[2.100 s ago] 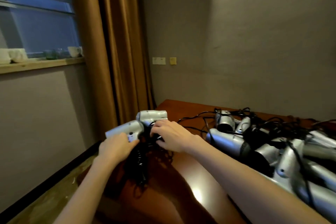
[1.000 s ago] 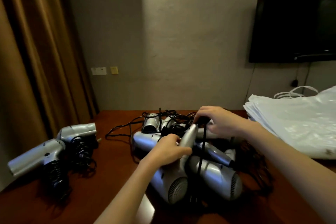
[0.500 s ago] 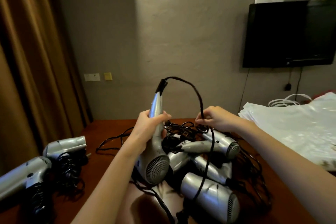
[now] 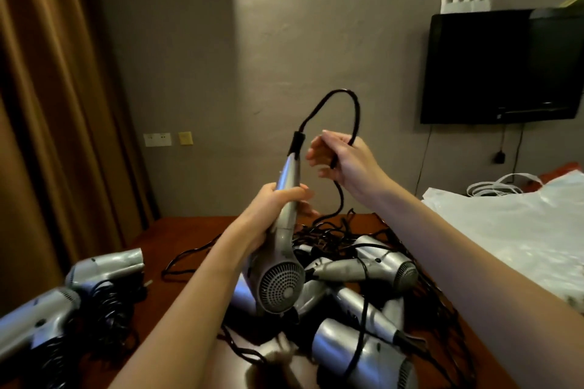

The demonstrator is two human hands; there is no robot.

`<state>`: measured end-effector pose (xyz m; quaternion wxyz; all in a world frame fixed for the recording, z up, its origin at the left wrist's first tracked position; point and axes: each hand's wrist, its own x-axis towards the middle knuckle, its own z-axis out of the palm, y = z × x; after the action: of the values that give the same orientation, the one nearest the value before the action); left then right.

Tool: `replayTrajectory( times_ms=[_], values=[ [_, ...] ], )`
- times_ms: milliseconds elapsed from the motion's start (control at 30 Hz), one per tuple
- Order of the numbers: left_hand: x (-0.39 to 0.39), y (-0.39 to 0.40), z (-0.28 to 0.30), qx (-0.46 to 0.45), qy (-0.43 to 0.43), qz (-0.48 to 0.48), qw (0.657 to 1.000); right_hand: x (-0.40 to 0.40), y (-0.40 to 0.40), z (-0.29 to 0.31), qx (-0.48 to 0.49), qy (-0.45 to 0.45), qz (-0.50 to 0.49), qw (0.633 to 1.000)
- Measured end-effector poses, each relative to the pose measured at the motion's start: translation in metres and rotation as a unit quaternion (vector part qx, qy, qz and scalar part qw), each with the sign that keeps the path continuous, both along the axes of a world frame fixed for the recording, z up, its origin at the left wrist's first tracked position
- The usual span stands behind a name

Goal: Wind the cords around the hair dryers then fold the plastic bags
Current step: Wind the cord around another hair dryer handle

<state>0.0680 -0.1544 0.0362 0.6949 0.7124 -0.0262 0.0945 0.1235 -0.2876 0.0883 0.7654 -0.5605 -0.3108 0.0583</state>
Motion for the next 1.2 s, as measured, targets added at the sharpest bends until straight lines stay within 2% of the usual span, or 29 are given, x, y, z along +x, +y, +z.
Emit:
replayTrajectory(
  times_ms=[67,100,200,267,300,400,500,567,600,633,667,700,733,900,933,967,1033,1100,1167,1200],
  values=[
    [-0.003,0.003,-0.005,0.049,-0.003,-0.022,0.999,0.008,-0.001,-0.007,0.074,0.097,0.008,0.992],
    [-0.003,0.003,-0.009,0.075,-0.014,-0.022,0.997,0.01,-0.001,-0.008,0.123,0.164,0.053,0.977],
    [0.0,0.001,-0.018,0.072,-0.037,-0.013,0.997,0.006,-0.001,-0.004,0.226,0.318,0.218,0.895],
    [0.003,-0.002,-0.02,0.082,-0.03,-0.029,0.996,0.006,-0.002,-0.001,0.273,0.345,0.274,0.855],
    [0.003,-0.004,-0.019,0.094,-0.015,-0.042,0.995,0.007,-0.002,0.0,0.288,0.343,0.274,0.851],
    [-0.001,-0.004,-0.019,0.089,0.033,-0.086,0.992,0.012,-0.008,0.001,0.284,0.317,0.211,0.88],
    [-0.004,0.006,-0.017,0.064,0.032,-0.054,0.996,0.022,-0.03,-0.019,0.162,0.224,0.135,0.952],
    [-0.007,0.016,-0.012,0.047,0.017,0.004,0.999,0.036,-0.046,-0.049,-0.052,0.093,0.073,0.992],
    [-0.009,0.022,-0.009,0.031,0.012,0.031,0.999,0.044,-0.054,-0.066,-0.207,0.012,0.038,0.978],
    [-0.011,0.028,-0.004,0.013,0.01,0.052,0.999,0.054,-0.06,-0.084,-0.358,-0.064,0.006,0.932],
    [-0.014,0.032,0.001,0.001,0.01,0.064,0.998,0.061,-0.064,-0.101,-0.48,-0.132,-0.025,0.867],
    [-0.017,0.038,0.006,0.001,0.01,0.075,0.997,0.068,-0.069,-0.115,-0.563,-0.193,-0.056,0.802],
    [-0.02,0.042,0.012,0.011,0.008,0.091,0.996,0.073,-0.073,-0.125,-0.611,-0.235,-0.093,0.75],
    [-0.033,0.061,0.028,0.104,0.004,0.166,0.981,0.082,-0.091,-0.113,-0.652,-0.308,-0.351,0.598],
    [-0.034,0.059,0.027,0.111,0.009,0.163,0.98,0.081,-0.091,-0.101,-0.632,-0.307,-0.367,0.61],
    [-0.033,0.055,0.024,0.108,0.011,0.156,0.982,0.077,-0.088,-0.088,-0.594,-0.295,-0.355,0.659],
    [-0.029,0.041,0.02,0.087,0.001,0.141,0.986,0.062,-0.078,-0.059,-0.469,-0.255,-0.262,0.804],
    [-0.021,0.02,0.017,0.067,-0.021,0.112,0.991,0.043,-0.066,-0.031,-0.328,-0.182,-0.144,0.916],
    [-0.01,-0.004,0.015,0.062,-0.045,0.07,0.995,0.021,-0.054,-0.009,-0.209,-0.07,-0.026,0.975],
    [-0.005,-0.015,0.015,0.062,-0.052,0.05,0.995,0.012,-0.048,-0.001,-0.144,-0.012,0.032,0.989]
  ],
)
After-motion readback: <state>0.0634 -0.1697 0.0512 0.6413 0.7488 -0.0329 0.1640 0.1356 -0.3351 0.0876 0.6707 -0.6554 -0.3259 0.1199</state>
